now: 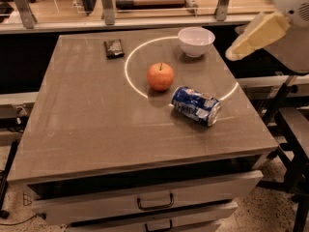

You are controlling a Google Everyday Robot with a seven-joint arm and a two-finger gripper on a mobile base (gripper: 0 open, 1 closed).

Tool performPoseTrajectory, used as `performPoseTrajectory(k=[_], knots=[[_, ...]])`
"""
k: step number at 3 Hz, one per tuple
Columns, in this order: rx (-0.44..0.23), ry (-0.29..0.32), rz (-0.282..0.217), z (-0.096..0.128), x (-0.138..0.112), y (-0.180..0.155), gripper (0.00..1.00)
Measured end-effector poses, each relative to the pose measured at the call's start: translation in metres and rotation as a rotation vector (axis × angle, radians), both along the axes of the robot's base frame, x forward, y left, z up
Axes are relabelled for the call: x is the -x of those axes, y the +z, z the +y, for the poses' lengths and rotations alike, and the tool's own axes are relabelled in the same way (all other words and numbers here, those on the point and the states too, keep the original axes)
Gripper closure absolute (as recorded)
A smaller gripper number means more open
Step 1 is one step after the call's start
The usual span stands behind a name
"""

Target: Move apple near pepsi can

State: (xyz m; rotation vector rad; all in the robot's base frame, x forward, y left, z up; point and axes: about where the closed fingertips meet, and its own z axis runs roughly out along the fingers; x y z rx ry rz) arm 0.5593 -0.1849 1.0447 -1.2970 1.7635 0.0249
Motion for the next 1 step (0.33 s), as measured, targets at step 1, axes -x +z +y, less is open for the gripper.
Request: performPoseTrajectory(k=[1], knots=[[0.006, 0.004, -0.016, -0.0044, 0.0031, 0.0036, 0.00]])
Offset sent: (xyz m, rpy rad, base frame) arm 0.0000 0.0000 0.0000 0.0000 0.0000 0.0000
